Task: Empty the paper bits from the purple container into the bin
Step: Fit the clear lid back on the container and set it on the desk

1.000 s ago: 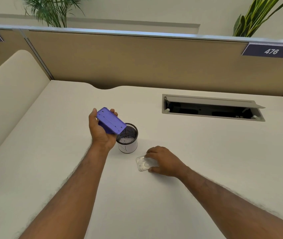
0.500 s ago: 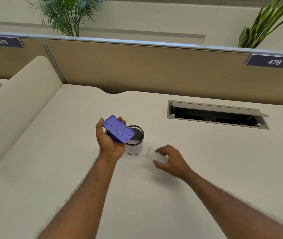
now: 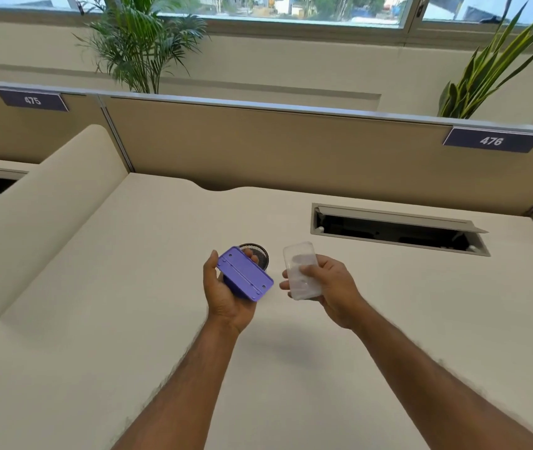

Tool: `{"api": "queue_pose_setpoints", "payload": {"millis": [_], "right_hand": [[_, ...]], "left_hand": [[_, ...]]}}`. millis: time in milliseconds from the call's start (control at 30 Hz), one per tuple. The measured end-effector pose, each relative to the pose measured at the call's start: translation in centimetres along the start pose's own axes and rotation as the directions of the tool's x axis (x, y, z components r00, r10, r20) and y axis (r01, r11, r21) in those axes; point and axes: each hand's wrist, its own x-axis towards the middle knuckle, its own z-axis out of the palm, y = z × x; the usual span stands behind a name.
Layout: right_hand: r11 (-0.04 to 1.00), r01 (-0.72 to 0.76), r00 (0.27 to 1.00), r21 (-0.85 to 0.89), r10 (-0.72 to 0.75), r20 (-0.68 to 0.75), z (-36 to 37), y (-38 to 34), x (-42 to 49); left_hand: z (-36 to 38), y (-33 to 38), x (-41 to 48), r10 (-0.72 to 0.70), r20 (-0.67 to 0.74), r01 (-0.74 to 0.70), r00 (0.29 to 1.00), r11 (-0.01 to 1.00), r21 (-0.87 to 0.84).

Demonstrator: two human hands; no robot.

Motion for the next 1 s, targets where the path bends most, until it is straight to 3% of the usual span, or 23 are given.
{"api": "queue_pose_setpoints", "payload": {"millis": [133, 633, 867, 1000], "right_hand": [[0.985, 0.094, 0.995, -0.146, -0.095, -0.006, 0.3, -0.7, -1.4], [0.963, 0.171, 0.974, -0.208, -0.197, -0.113, 2.0, -0.7, -4.3], [0.85, 0.164, 0.95, -0.501, -0.273, -0.154, 4.1, 2.1, -5.0], [0.795, 0.166, 0.916, -0.583, -0.344, -0.208, 4.6, 3.0, -5.0]], "left_hand": [[0.2, -1.1, -1.5, -0.031, -0.002, 0.031, 1.0, 0.999, 0.012], [0.4, -3.6, -5.1, -0.096, 0.012, 0.095, 0.995, 0.995, 0.026], [1.3, -5.1, -6.1, -0.099, 0.011, 0.099, 0.995, 0.995, -0.028], [1.4, -5.2, -6.3, -0.11, 0.001, 0.11, 0.994, 0.992, -0.064]]}}
